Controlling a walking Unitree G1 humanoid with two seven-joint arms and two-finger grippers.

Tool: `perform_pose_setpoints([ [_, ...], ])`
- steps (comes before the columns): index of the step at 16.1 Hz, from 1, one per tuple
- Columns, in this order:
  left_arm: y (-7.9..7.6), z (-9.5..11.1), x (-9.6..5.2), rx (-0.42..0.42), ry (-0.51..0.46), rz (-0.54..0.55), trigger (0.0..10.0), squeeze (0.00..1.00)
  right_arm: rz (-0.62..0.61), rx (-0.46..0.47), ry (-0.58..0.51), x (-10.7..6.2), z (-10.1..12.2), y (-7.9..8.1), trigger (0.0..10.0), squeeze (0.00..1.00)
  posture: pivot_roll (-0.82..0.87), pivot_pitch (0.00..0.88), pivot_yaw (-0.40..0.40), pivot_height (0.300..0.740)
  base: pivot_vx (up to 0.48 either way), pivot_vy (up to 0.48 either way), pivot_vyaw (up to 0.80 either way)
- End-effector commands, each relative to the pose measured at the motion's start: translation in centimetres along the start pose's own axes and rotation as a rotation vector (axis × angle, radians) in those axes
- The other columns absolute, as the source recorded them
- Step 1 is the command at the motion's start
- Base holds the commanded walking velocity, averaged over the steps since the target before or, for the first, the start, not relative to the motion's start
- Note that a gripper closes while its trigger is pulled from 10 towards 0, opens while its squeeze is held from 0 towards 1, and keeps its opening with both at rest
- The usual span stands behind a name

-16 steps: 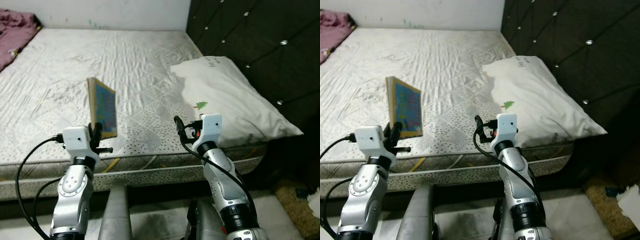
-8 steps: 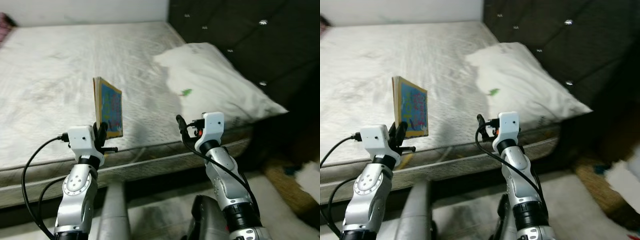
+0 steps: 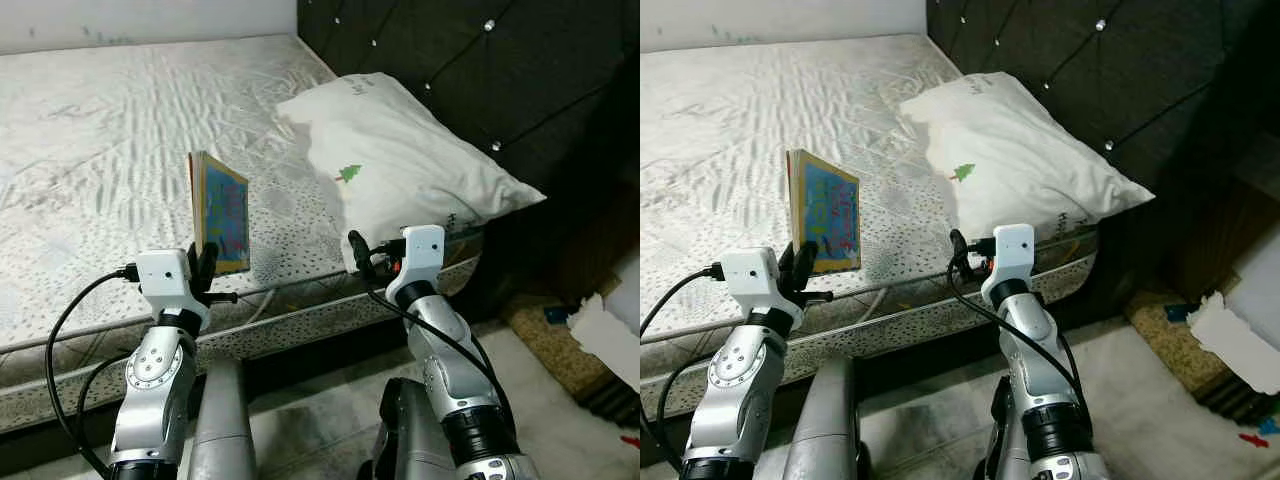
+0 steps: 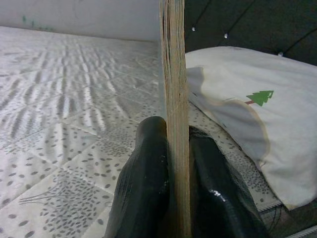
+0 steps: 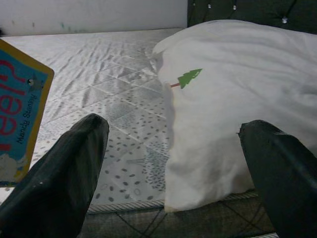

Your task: Clean up the room

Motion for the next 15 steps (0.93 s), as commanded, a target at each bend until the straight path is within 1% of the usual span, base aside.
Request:
perform_pose_setpoints([
  [1,-0.2,1.4,0.5,0.002,-0.053,-0.013,10.0,0.00,0.004,-0.006,-0.008,0.1,0.4,0.0,10.0,0.00,0.11,0.000,-0.027,0.537,0.319,0.000,0.00],
  [8,-0.4,1.5,0.5,-0.003,-0.057,-0.022,10.0,0.00,0.002,-0.006,-0.010,0.1,0.5,0.0,10.0,0.00,0.10,0.000,-0.024,0.537,0.359,0.000,0.00],
  [12,-0.5,1.2,0.7,-0.010,-0.039,-0.019,10.0,0.00,0.003,-0.008,-0.009,0.1,0.4,0.0,10.0,0.00,0.11,0.000,-0.025,0.537,0.000,0.000,0.00],
  [13,-0.5,1.1,0.8,-0.021,-0.035,-0.015,10.0,0.00,0.004,-0.008,-0.009,0.1,0.4,0.0,10.0,0.00,0.10,0.000,-0.026,0.537,0.000,0.000,0.00],
  [15,-1.1,0.9,1.6,-0.073,-0.014,-0.023,10.0,0.00,0.005,-0.007,-0.010,0.0,0.4,0.0,10.0,0.00,0.10,0.000,-0.026,0.532,0.000,0.000,0.00],
])
Point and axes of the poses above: a point about 5 cm out from each wrist's last joint towards the gripper, its own x axis pointing out of the wrist towards the gripper, its own z axis along the axis of the wrist's last joint, y = z × x, the point moved 5 cm from there along x, pointing out of the wrist towards the gripper, and after that the axes turned 7 degrees about x, right-handed, at the moved point
